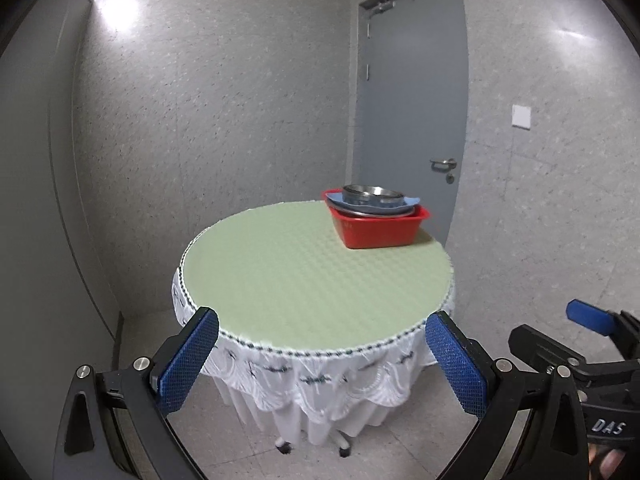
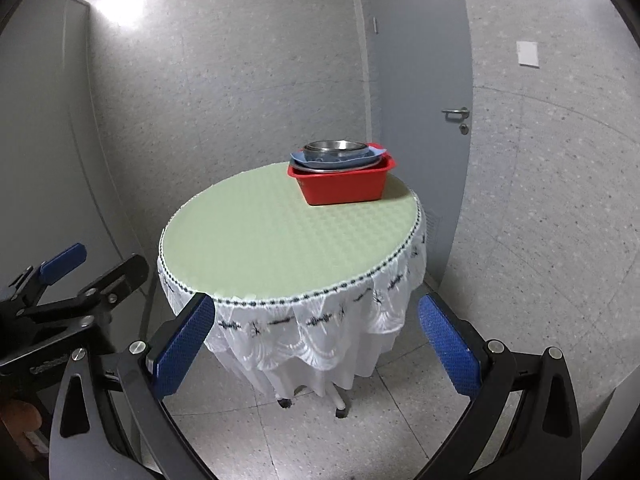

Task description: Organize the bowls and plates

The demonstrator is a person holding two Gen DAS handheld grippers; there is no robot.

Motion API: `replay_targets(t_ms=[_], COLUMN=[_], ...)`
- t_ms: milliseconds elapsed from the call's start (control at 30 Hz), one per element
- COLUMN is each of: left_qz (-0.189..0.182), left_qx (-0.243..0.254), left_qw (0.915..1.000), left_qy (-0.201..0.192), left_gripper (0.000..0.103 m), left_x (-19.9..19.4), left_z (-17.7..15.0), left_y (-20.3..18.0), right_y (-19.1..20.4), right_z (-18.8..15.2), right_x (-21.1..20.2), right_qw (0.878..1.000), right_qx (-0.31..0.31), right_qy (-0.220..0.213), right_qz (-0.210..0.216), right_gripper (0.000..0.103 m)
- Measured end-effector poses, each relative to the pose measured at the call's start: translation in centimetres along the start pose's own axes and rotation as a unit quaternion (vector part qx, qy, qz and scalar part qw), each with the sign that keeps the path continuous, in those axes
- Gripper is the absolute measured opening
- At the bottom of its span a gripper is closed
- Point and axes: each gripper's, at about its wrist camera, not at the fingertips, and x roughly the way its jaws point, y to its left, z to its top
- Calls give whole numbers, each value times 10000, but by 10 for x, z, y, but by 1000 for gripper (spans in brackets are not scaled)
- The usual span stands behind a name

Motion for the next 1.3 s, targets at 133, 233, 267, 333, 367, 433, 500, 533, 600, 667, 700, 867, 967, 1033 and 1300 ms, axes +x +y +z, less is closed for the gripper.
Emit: replay_targets(t_ms=[133, 233, 267, 333, 367, 433, 500, 533, 600, 667, 700, 867, 967, 1033, 1300], left_qz=[-7, -14, -24, -20, -16, -25, -38, -38, -40, -18, -40, -37, -44, -41, -42], left_qx=[11, -15, -27, -33, -29, -48, -23, -2, 18, 14, -4, -6, -28, -14, -35], left_qw=[9998, 9997, 9996, 9994, 9993, 9991, 9991, 9991, 9991, 9990, 9991, 9992, 9992, 9993, 9991], left_qy=[-186, -253, -281, -352, -361, -422, -418, -415, -419, -437, -427, -387, -390, -380, -425], left_gripper=[102, 102, 102, 102, 102, 102, 102, 102, 102, 102, 102, 102, 102, 102, 102], left_x=[-32, -48, -50, -61, -61, -67, -71, -76, -76, -79, -81, -82, -86, -87, -89], left_z=[-19, -29, -32, -40, -44, -51, -59, -65, -68, -72, -75, -78, -78, -79, -81], left_y=[-4, -2, 0, 1, 1, 2, 3, 4, 6, 8, 9, 12, 12, 10, 11], right_y=[-5, -8, -8, -8, -7, -6, -4, -3, -1, 1, 1, 0, 1, 1, -1], right_z=[-17, -28, -31, -39, -42, -49, -57, -60, -65, -69, -71, -75, -77, -78, -81], right_x=[-18, -30, -33, -38, -40, -43, -46, -47, -50, -54, -56, -59, -60, -62, -65], right_qw=[9997, 9991, 9989, 9986, 9986, 9984, 9984, 9985, 9985, 9984, 9984, 9984, 9985, 9984, 9985], right_qx=[44, 35, 38, 32, 29, 6, -2, -11, -34, -43, -48, -29, -15, -12, 17], right_qy=[-203, -356, -400, -439, -451, -480, -489, -484, -487, -505, -513, -514, -509, -524, -523], right_qz=[-130, -228, -244, -280, -279, -288, -271, -260, -245, -233, -225, -214, -208, -204, -173], right_gripper=[103, 103, 103, 103, 103, 103, 103, 103, 103, 103, 103, 103, 103, 103, 103])
